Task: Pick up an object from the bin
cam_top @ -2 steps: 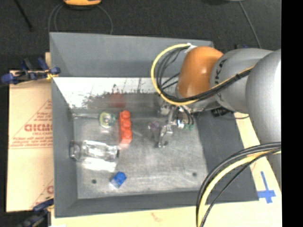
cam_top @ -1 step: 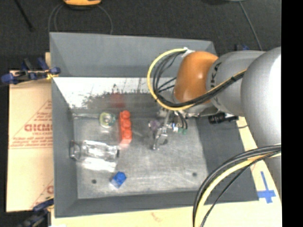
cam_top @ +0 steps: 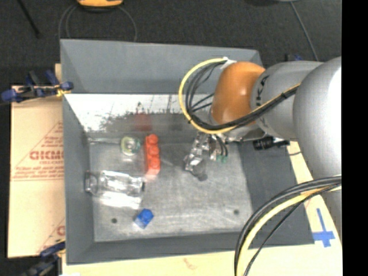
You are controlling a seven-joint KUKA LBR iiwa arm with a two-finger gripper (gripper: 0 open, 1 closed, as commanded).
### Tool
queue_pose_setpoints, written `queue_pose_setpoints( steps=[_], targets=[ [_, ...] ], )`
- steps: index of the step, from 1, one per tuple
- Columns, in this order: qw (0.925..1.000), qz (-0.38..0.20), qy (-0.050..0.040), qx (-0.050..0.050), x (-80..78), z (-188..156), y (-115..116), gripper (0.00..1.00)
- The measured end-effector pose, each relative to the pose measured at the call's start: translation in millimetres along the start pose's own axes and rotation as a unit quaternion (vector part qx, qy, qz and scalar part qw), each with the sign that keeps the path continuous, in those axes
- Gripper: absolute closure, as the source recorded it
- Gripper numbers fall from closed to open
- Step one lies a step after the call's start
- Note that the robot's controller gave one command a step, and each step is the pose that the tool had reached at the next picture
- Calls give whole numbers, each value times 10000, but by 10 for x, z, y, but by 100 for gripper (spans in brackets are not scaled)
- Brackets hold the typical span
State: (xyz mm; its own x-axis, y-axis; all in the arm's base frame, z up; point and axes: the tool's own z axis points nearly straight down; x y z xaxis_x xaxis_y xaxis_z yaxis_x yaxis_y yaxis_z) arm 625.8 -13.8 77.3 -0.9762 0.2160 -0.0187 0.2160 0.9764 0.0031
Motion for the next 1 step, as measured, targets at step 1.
queue_pose_setpoints(
  steps=[1],
  targets=[
    [9999,114,23,1,-120,-1666,85,100]
  ],
)
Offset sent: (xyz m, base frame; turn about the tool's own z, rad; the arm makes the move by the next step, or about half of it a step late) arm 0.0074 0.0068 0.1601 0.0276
